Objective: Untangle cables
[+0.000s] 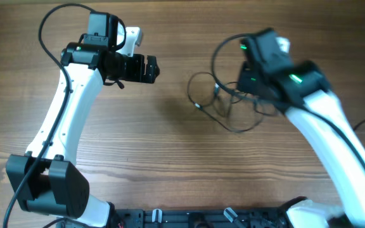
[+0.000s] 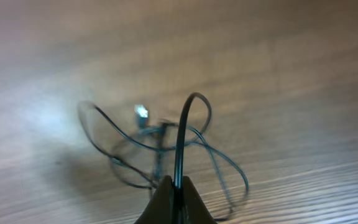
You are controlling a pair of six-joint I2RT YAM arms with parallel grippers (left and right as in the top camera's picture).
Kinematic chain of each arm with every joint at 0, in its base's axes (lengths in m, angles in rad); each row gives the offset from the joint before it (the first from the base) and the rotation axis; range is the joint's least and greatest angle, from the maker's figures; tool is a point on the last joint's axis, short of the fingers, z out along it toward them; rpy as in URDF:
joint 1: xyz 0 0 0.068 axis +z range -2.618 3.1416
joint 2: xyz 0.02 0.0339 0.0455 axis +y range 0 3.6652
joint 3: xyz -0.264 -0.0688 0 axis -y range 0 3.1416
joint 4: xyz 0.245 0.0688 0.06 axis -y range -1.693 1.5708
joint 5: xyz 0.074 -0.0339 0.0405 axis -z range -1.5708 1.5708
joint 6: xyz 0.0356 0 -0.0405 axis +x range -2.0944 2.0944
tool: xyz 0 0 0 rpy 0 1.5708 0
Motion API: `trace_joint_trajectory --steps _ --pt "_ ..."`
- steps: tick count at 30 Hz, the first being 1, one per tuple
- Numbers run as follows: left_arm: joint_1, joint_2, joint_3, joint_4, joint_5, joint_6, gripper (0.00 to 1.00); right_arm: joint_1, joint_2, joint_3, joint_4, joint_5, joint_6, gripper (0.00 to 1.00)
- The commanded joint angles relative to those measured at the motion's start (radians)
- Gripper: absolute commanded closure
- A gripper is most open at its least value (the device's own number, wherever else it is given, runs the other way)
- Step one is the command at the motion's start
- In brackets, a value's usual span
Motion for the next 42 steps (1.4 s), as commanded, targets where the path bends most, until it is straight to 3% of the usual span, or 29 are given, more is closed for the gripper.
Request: trace_joint_trajectory --steps 1,7,11,16,23,28,33,42 --pt "-0.01 -0.024 0.001 -0.024 0.19 0.001 0.0 -0.003 -0.179 0.021 -0.017 0.089 -0.05 0.96" --pt "-0.124 -0.024 0.001 -0.006 0.373 0.109 0.0 -0.029 -0.188 0.021 -0.063 0.028 -0.082 0.96" --pt "-0.195 -0.024 0.001 0.072 0.402 0.111 0.0 -0.029 -0.15 0.021 0.084 -0.156 -0.184 0.96" --pt "-0.163 -0.024 0.001 0.104 0.404 0.111 0.0 -0.029 -0.109 0.021 0.287 -0.497 -0.365 0.96" --pt "-0.116 -0.024 0.001 0.103 0.468 0.157 0.0 -0.029 -0.079 0.021 0.257 -0.497 -0.386 0.96" --pt "-0.164 0.058 0.001 0.12 0.487 0.158 0.0 -0.029 -0.055 0.021 0.256 -0.497 -0.386 0.96" --pt "-0.217 0.149 0.001 0.209 0.596 0.159 0.0 -0.029 -0.055 0.021 0.257 -0.497 -0.385 0.96" --pt "-0.325 0.153 0.001 0.323 0.565 0.159 0.05 -0.029 -0.054 0.021 0.256 -0.497 -0.385 0.96"
